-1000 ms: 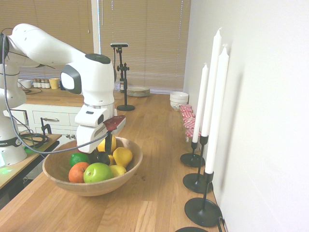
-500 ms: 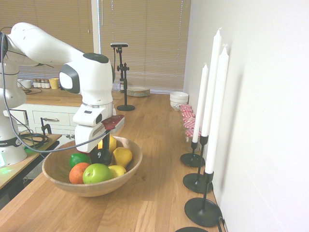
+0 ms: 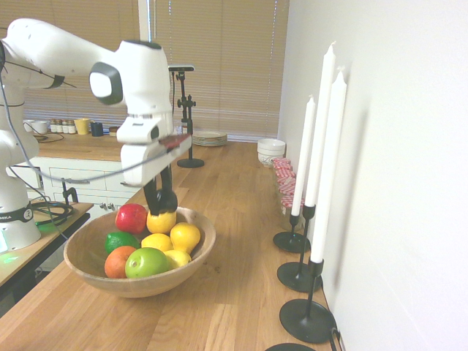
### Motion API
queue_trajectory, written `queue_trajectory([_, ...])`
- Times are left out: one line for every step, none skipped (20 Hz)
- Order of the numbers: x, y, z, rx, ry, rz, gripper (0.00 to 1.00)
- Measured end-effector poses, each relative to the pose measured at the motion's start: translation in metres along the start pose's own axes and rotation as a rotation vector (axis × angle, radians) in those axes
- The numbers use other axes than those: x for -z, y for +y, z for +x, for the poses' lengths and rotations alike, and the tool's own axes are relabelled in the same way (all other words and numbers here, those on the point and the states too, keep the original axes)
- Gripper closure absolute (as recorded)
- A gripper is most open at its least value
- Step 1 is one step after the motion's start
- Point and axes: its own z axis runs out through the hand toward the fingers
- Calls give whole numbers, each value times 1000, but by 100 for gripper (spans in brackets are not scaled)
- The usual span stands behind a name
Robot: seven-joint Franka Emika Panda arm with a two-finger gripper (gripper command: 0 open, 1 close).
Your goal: Take plum out of the basket
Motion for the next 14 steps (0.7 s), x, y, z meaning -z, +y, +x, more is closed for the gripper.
queue_trajectory([15, -17, -18, 19, 8, 15, 100])
queue_trajectory([27, -36, -39, 39, 16, 28, 100])
queue_trajectory([36, -56, -60, 59, 20, 39, 100])
queue_trajectory([42, -78, -83, 81, 23, 44, 100])
queue_trajectory([44, -99, -106, 101, 26, 46, 100])
queue_trajectory([44, -118, -126, 119, 32, 44, 100])
queue_trajectory([40, -135, -144, 133, 38, 37, 100])
queue_trajectory([33, -150, -162, 145, 45, 32, 100])
queue_trajectory([24, -162, -176, 149, 53, 25, 100])
queue_trajectory([14, -171, -186, 148, 60, 23, 100])
queue_trajectory([3, -178, -194, 147, 67, 20, 100])
queue_trajectory([-9, -183, -200, 143, 69, 17, 100])
queue_trajectory([-21, -187, -203, 137, 69, 12, 100])
queue_trajectory([-34, -188, -204, 128, 67, 6, 100])
